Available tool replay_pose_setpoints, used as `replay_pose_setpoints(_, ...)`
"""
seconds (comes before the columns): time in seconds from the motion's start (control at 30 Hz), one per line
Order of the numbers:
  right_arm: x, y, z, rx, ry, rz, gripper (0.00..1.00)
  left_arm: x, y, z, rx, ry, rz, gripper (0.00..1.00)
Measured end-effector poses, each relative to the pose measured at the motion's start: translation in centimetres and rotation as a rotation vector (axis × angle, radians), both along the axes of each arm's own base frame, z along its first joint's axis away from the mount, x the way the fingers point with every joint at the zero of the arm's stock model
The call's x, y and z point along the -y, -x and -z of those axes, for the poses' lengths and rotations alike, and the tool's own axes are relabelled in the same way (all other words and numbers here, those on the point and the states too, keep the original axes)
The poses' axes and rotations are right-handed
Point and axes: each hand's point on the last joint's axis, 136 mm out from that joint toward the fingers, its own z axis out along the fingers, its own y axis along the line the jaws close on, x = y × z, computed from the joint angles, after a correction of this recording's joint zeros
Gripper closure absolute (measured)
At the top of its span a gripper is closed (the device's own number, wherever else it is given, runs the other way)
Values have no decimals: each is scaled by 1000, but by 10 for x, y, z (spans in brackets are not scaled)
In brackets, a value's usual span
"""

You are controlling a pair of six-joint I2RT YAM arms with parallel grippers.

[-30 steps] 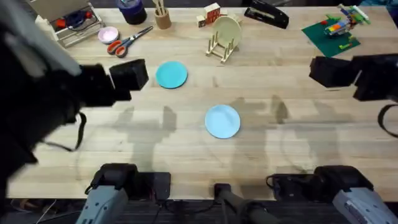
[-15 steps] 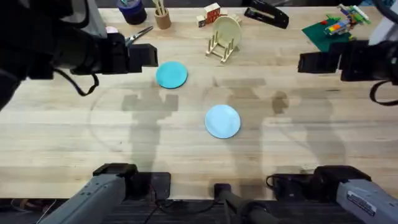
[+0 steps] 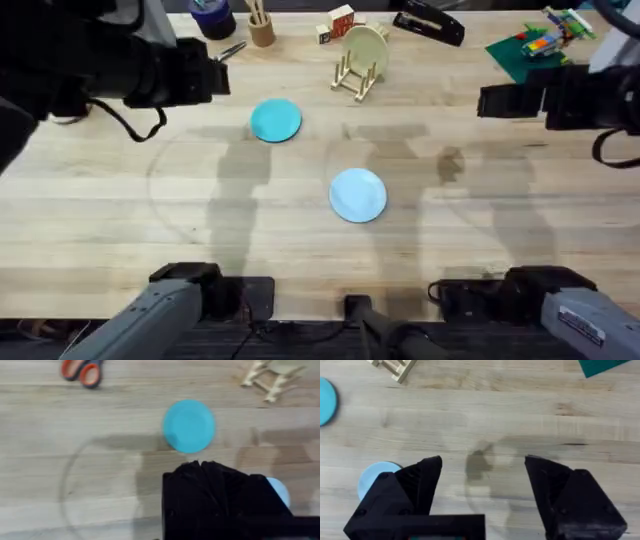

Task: Pick up the plates from the table one by one and place each into a slot on the dish rack.

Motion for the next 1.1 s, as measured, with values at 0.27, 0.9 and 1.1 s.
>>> replay_pose_setpoints(0.27,0,0,0,0,0,0,5,-2,-10,9,-40,260,56,960)
replay_pose_setpoints(0.9,0,0,0,0,0,0,5,10,-51,92,-186,614,258,960)
replay_pose_setpoints(1.1,0,0,0,0,0,0,5,8,-59,120,-220,631,267,961)
